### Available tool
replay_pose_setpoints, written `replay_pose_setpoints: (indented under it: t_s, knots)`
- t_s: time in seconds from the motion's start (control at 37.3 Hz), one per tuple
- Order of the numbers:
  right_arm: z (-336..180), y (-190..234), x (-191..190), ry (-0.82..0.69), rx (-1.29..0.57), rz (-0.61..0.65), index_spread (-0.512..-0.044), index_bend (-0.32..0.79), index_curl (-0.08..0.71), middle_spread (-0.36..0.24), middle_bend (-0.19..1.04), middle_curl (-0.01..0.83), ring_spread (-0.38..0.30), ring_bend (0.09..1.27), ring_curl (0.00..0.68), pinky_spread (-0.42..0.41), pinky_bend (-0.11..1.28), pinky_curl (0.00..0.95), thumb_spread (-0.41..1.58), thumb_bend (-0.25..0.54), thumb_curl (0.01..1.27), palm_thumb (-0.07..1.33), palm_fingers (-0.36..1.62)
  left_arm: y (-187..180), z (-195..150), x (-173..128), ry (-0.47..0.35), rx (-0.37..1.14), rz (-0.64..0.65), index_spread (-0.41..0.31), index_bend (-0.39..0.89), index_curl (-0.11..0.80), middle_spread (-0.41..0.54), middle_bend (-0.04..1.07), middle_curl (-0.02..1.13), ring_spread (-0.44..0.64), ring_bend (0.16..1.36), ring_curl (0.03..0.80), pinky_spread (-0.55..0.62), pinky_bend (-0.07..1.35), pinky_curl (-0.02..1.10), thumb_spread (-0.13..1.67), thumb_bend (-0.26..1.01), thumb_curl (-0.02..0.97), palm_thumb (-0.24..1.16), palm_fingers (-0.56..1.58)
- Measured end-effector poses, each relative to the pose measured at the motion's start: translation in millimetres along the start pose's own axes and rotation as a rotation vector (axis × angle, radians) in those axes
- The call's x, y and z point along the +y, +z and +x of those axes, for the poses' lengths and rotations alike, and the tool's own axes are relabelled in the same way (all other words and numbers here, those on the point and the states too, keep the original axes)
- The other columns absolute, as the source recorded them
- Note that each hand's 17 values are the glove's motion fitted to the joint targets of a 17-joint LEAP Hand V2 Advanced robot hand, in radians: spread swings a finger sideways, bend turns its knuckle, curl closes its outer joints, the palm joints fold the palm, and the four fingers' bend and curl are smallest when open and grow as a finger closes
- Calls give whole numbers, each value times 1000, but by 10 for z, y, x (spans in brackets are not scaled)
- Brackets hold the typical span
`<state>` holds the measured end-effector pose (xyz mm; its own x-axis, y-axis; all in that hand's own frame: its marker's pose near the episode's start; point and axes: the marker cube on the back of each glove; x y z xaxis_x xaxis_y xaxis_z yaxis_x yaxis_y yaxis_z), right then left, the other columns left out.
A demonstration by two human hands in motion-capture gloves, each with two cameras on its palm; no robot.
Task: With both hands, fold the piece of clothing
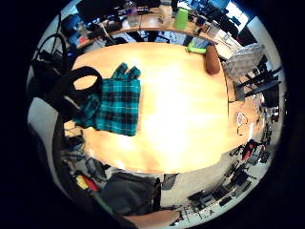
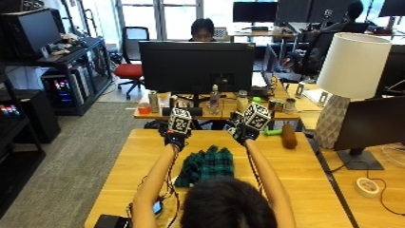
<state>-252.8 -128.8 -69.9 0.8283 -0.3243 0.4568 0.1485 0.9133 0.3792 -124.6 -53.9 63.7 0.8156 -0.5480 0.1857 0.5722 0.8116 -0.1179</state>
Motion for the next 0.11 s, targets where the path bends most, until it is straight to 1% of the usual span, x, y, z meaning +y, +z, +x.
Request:
replay_pose_setpoints:
  t_s: [0.05,0.11]
  knots:
    - [61,17,100,138,28,-109,-183,86,232,-69,315,471,-148,669,427,-254,624,378,1189,-12,502,883,1161,2,29,-14,8,4,-3,-47,118,233,66,174,330,73,686,325,105,572,361,1365,-11,334,405,306]
    - [91,38,136,183,30,-162,-183,86,231,-69,315,470,-145,667,427,-249,616,376,1195,-12,500,883,1162,18,54,-28,14,9,-14,-47,117,234,65,174,329,73,686,326,105,571,361,1365,-10,334,403,306]
